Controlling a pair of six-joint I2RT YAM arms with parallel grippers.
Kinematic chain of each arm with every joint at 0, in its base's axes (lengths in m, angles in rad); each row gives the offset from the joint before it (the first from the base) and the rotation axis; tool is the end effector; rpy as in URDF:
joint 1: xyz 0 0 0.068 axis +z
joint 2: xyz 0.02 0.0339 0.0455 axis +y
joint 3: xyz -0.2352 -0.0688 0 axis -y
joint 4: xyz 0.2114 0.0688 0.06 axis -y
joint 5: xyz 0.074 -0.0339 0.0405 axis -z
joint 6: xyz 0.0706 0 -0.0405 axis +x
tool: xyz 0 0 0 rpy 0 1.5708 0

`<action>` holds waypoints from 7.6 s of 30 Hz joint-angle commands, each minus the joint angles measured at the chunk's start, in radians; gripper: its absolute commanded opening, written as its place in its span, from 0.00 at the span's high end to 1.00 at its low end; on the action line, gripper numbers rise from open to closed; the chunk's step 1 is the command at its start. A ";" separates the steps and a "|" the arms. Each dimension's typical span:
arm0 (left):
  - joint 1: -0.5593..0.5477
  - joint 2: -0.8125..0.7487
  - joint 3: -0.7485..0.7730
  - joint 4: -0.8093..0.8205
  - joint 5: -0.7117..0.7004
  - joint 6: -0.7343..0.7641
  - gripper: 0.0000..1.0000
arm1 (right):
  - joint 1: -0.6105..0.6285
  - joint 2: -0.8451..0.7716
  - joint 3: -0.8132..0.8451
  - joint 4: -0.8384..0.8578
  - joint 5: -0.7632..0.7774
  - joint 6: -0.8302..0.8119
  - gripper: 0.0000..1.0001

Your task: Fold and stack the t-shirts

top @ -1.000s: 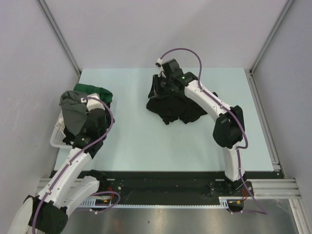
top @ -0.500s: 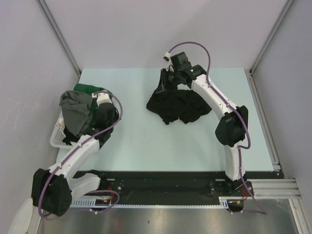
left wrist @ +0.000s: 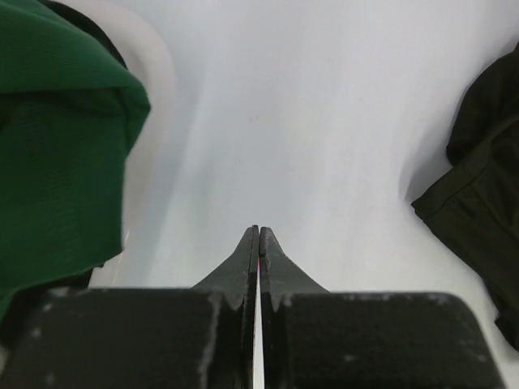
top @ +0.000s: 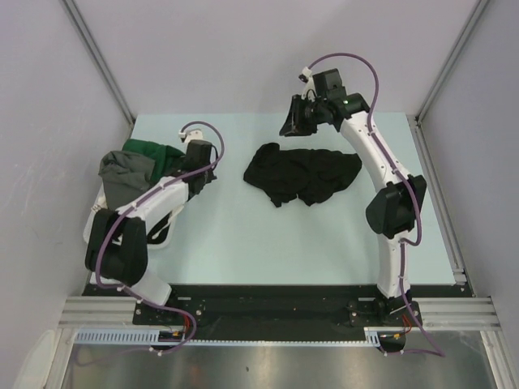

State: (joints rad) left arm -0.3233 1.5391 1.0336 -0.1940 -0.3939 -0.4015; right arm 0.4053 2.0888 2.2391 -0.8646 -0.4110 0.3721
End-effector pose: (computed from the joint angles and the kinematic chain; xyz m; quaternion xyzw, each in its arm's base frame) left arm 0.3244 -0.0801 0.2091 -0.1173 0.8852 0.0192 0.4499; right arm 0.3944 0.1999 0.3179 -0.0995 0.8890 0.3259 0.3059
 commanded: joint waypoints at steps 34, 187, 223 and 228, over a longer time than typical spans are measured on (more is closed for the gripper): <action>0.250 0.090 0.164 -0.460 -0.122 0.026 1.00 | -0.042 0.048 -0.044 0.114 -0.111 0.067 0.72; 0.018 0.124 0.646 -0.395 0.198 0.167 1.00 | -0.188 -0.391 -0.648 0.071 0.073 -0.003 0.69; -0.023 0.124 0.327 -0.372 0.216 0.086 0.64 | -0.123 -0.388 -0.601 0.050 0.117 0.039 0.69; -0.060 0.168 0.316 -0.371 0.227 0.064 0.64 | -0.125 -0.385 -0.601 0.050 0.113 0.034 0.69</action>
State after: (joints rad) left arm -0.3580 1.7000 1.3548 -0.5865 -0.1795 -0.2974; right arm 0.2829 1.6978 1.5955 -0.8192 -0.2855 0.4000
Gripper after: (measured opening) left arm 0.363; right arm 0.308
